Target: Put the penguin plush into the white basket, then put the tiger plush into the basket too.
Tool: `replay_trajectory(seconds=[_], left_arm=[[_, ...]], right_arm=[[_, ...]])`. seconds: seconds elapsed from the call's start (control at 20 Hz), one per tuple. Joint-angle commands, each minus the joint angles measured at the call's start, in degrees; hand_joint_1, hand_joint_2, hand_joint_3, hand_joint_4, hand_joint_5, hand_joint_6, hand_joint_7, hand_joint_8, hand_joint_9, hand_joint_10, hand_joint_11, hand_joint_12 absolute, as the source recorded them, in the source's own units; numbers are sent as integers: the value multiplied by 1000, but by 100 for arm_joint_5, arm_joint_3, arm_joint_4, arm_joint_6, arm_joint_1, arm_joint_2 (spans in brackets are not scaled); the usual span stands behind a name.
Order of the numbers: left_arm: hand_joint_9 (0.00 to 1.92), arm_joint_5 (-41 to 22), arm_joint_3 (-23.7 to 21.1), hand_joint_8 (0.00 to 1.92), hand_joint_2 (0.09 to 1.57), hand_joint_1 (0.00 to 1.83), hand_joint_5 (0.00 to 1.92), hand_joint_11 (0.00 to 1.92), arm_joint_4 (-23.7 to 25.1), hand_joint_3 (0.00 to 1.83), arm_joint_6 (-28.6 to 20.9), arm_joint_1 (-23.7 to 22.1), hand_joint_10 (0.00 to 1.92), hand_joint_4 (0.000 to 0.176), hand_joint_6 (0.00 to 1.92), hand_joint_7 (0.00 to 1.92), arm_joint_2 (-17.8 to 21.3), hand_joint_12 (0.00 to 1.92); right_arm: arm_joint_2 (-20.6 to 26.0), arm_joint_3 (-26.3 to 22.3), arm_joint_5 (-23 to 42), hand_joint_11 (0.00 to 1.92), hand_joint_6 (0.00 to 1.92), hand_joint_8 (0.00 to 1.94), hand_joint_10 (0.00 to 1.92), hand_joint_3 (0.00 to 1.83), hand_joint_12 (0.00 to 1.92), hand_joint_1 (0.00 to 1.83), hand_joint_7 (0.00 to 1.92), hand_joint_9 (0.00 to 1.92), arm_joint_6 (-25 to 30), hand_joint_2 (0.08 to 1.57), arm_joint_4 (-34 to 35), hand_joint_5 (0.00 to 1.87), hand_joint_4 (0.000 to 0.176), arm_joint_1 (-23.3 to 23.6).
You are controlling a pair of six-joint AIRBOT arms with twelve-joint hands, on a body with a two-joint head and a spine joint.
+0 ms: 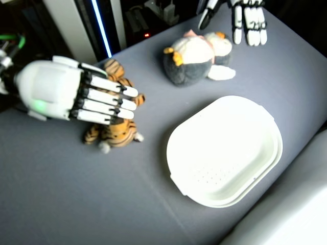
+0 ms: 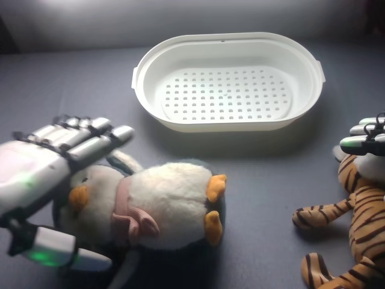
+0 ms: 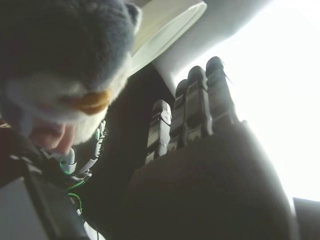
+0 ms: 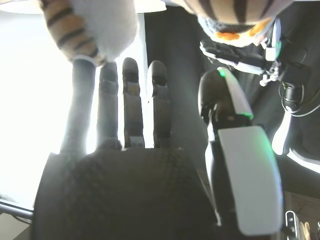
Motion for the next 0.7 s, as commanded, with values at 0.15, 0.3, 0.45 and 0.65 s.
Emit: replay_trajectory(seconds=[0.15,0.3,0.45,0.65], left_arm=[[623,-48,115,46,935,1098,533,451,-27,8,625,-204,44,49,32,573,-142,571],[1078,-138,154,1003,1069,1266,1097,930,-135,5,625,-206,933,0,591,1068,-142,1413],[943,-456,136,912,1107,1374,931,794,-83,0,625,-287,1220,0,940,999,-40,1252],[984,-1271,113,1257,1094,1278,1147,943,253,0,1624,-418,1256,0,440,979,172,1593]], right_arm=[[11,27,681,208,1,0,1,3,412,497,381,350,86,1310,125,436,59,5],[11,27,681,183,1,6,4,0,401,533,400,361,127,1308,126,434,75,4],[11,28,681,265,5,9,11,0,443,560,428,395,137,1298,126,453,64,-2],[11,30,682,366,0,0,0,0,279,556,423,403,142,1307,128,466,55,-2]])
